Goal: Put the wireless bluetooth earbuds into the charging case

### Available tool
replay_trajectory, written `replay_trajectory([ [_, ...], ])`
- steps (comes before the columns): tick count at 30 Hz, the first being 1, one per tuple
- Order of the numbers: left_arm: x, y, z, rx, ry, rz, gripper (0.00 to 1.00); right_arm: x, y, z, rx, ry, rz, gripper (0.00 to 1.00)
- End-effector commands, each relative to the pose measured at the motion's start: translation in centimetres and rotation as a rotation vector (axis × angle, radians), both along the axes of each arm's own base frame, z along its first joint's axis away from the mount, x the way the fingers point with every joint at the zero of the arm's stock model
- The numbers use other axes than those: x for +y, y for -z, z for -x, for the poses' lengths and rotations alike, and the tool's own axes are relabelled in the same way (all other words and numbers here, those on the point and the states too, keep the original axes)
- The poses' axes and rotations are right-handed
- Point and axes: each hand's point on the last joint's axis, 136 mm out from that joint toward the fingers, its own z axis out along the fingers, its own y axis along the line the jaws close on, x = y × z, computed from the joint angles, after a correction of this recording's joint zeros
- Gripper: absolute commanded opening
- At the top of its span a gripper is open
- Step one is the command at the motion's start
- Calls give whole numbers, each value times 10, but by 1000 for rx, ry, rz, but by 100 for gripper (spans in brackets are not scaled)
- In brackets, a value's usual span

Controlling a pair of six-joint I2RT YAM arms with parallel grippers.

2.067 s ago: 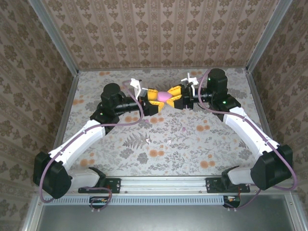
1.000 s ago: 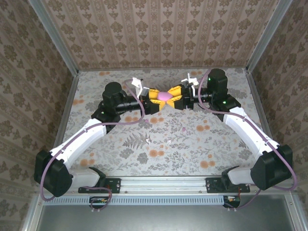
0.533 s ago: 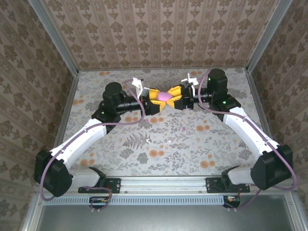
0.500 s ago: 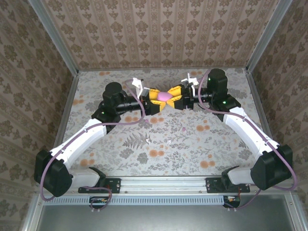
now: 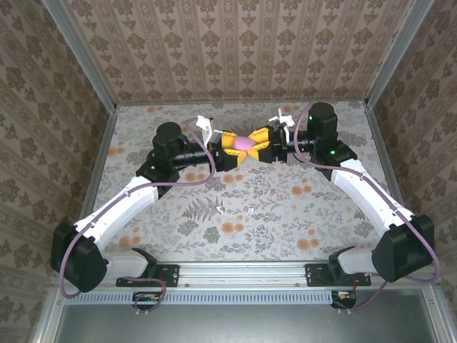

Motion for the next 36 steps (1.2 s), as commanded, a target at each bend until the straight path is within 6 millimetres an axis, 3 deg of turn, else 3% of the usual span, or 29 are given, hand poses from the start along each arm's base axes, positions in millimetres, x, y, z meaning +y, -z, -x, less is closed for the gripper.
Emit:
replay_trajectory([
  [1, -1, -8, 4, -32, 14, 10, 55, -2, -3, 0, -27, -4, -12, 39],
  [11, 1, -5, 1, -27, -9, 4, 59, -5, -4, 1, -31, 5, -14, 39],
  [17, 0, -6, 3, -28, 10, 7, 55, -6, -3, 1, -27, 10, -13, 39],
  [23, 0, -4, 2, -21, 4, 0, 62, -7, -6, 1, -44, 22, -23, 39],
  [30, 0, -3, 1, -20, -3, -1, 64, -7, -9, 3, -50, 16, -30, 39],
  [36, -1, -4, 2, -22, 10, 1, 61, -7, -9, 3, -50, 20, -30, 39],
])
